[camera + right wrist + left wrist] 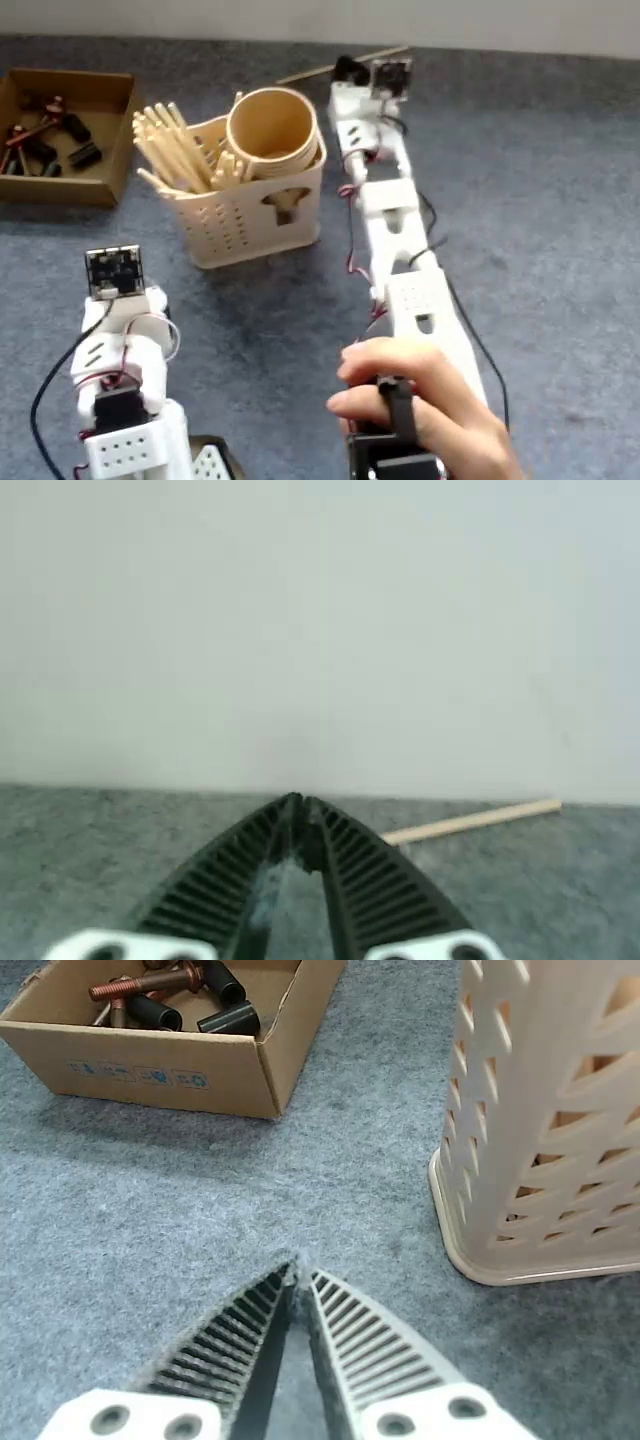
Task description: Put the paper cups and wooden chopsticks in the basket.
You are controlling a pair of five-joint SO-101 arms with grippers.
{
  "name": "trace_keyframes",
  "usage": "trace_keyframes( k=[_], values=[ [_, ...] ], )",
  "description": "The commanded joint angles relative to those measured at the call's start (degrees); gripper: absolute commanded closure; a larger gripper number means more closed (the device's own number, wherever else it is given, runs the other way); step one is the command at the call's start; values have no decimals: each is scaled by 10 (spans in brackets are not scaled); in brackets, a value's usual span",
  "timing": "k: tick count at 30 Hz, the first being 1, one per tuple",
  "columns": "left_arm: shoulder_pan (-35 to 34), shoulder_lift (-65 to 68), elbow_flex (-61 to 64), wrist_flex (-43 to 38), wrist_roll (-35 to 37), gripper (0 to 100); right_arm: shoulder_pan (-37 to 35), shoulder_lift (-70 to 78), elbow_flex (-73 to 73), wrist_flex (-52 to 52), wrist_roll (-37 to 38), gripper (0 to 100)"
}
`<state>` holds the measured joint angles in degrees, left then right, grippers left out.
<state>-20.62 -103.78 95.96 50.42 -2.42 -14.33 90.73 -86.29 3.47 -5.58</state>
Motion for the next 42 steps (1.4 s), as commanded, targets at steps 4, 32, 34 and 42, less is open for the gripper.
trace_keyframes(
  k=[4, 32, 34, 42],
  values=[
    [10, -2, 6, -18, -4, 992, -3, 0, -3, -27, 9, 988],
    [10, -2, 6, -18, -4, 992, 7, -18, -162, 510, 8, 988],
    [10, -2, 6, -18, -4, 992, 13, -31, -160, 552, 8, 988],
    [10, -2, 7, -28, -4, 992, 27, -130, -153, 761, 9, 988]
  ],
)
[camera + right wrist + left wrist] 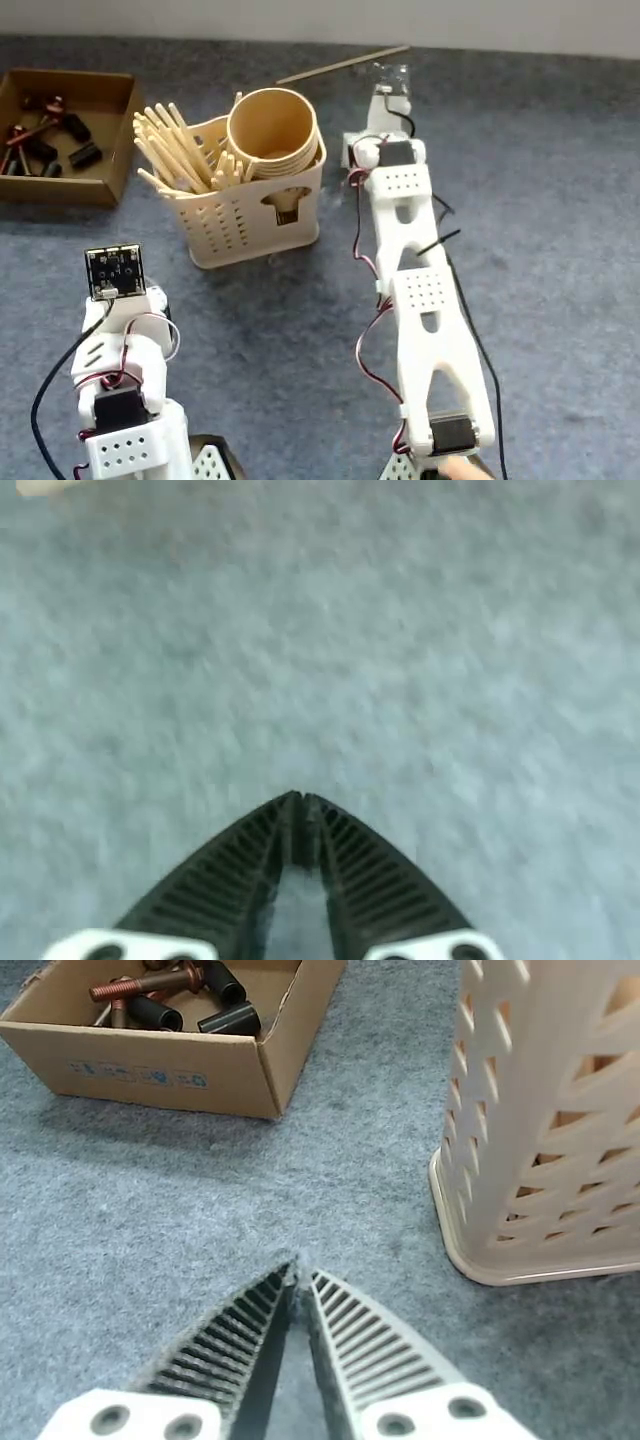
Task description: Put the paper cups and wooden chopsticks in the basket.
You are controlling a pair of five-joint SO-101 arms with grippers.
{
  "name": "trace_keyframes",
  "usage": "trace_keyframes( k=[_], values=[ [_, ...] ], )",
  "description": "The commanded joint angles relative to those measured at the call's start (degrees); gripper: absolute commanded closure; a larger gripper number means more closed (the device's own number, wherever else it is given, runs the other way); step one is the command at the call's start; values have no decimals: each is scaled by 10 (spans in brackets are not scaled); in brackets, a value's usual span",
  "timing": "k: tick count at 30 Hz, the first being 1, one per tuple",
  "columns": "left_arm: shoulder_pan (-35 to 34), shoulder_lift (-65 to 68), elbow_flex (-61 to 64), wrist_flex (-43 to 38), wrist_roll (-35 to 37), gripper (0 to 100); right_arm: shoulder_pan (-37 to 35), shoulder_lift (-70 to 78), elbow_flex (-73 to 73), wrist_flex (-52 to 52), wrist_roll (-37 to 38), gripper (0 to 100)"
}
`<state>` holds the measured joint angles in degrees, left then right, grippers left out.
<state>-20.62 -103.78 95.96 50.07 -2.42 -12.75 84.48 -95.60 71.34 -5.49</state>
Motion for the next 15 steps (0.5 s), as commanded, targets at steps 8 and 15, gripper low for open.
trace_keyframes(
  k=[8, 15],
  values=[
    [10, -2, 7, -25, -4, 992, 27, -139, -59, 238, 8, 988],
    [10, -2, 7, -25, -4, 992, 51, -178, -59, 298, 76, 988]
  ],
)
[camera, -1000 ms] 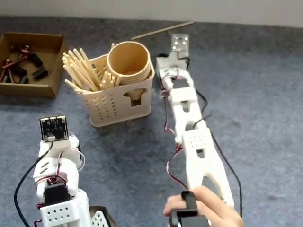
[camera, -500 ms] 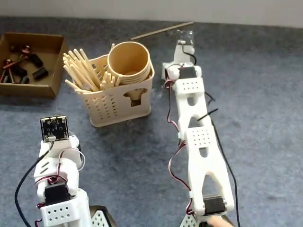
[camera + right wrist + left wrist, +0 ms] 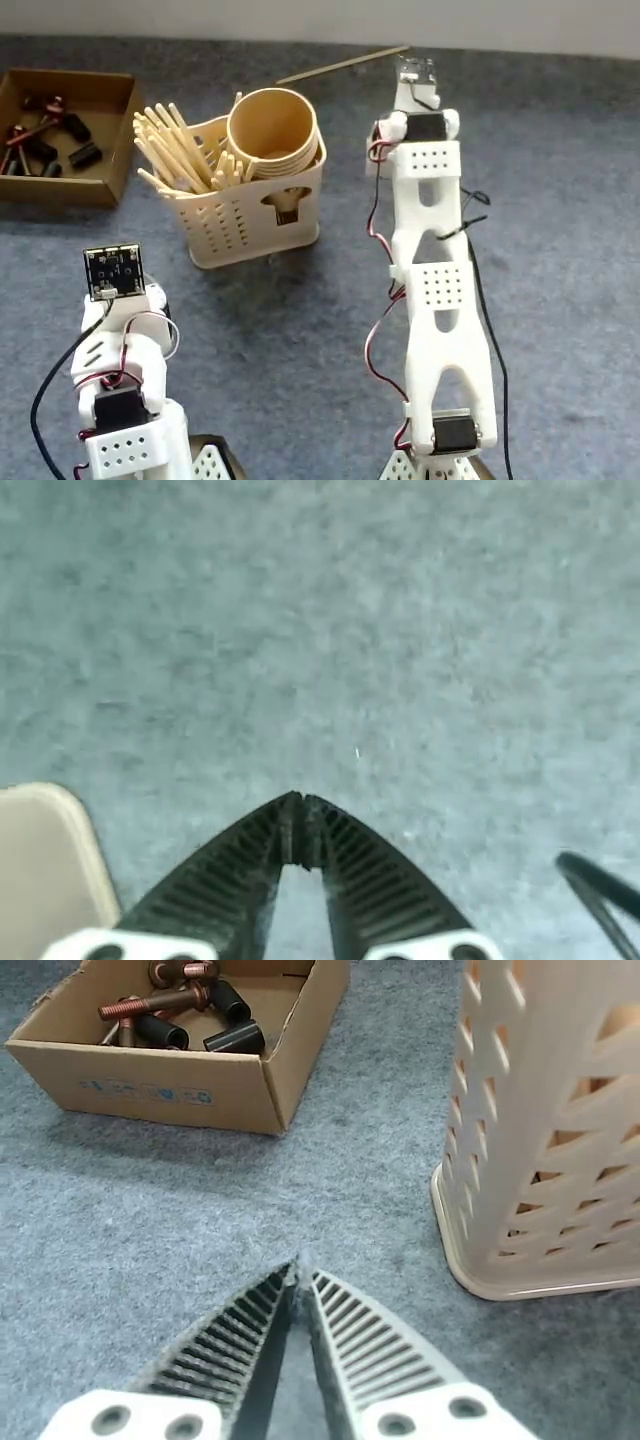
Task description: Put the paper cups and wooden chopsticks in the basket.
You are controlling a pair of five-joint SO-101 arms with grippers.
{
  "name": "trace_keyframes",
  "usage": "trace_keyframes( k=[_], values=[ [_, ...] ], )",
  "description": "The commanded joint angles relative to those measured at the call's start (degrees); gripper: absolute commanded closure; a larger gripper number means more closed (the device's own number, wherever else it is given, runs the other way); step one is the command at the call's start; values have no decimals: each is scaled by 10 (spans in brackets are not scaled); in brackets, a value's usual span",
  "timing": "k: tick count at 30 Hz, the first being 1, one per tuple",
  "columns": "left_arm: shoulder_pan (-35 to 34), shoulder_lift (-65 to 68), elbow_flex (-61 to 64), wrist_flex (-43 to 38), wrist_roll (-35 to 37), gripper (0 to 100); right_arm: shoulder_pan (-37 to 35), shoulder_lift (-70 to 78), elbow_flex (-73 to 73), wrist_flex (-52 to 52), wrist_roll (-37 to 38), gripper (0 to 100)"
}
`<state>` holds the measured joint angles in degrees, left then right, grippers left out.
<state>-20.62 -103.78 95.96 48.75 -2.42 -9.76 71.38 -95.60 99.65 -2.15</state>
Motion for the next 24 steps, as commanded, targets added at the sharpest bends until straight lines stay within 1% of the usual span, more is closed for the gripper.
trace_keyframes(
  k=[1, 4, 8, 11, 14, 20, 24],
  values=[
    [10, -2, 7, -12, -4, 992, 28, -50, -59, 15, 55, 988],
    [10, -2, 7, -12, -4, 992, 38, -51, -59, 16, 72, 988],
    [10, -2, 7, -12, -4, 992, 37, -65, -56, 17, 73, 988],
    [10, -2, 7, -13, -4, 992, 35, -114, -10, 17, 72, 988],
    [10, -2, 7, -13, -4, 992, 29, -202, 107, 17, 71, 988],
    [10, -2, 7, -13, -4, 992, 15, -417, 421, 13, 74, 988],
    [10, -2, 7, -13, -4, 992, 15, -515, 560, 6, 72, 988]
  ],
)
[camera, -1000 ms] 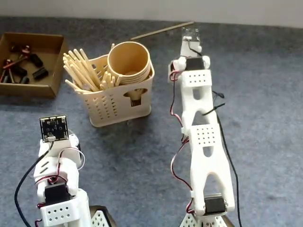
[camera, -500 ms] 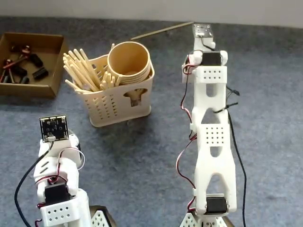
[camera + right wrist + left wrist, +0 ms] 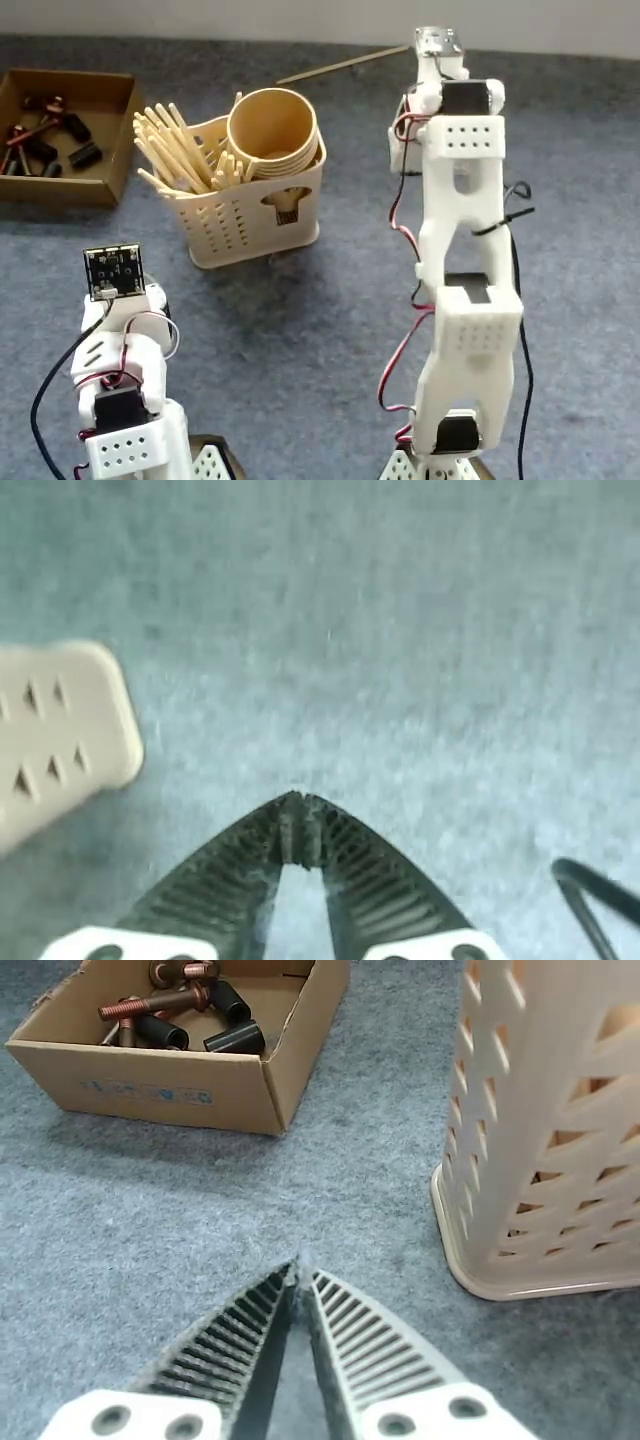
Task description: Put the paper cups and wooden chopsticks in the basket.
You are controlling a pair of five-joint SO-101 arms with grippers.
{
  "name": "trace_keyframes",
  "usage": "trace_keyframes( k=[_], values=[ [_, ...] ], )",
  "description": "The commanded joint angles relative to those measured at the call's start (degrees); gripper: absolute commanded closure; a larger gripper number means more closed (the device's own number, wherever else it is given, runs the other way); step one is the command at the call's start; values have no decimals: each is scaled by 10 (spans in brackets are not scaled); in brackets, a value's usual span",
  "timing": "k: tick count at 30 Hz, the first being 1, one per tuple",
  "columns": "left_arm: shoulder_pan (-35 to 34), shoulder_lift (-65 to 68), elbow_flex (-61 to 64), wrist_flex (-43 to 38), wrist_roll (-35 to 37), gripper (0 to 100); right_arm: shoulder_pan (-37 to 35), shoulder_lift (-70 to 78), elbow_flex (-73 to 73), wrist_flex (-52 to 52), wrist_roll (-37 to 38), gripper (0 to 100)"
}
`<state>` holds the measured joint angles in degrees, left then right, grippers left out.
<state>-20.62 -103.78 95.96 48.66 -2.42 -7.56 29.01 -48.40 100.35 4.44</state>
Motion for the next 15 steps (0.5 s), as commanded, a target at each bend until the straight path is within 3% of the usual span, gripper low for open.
trace_keyframes(
  k=[1, 9, 15],
  values=[
    [10, -2, 7, -12, -4, 992, -7, -109, 116, -9, 5, 988],
    [10, -2, 7, -11, -4, 992, -6, -279, 361, -129, -6, 993],
    [10, -2, 7, -11, -4, 992, -14, -487, 652, -312, -28, 993]
  ],
)
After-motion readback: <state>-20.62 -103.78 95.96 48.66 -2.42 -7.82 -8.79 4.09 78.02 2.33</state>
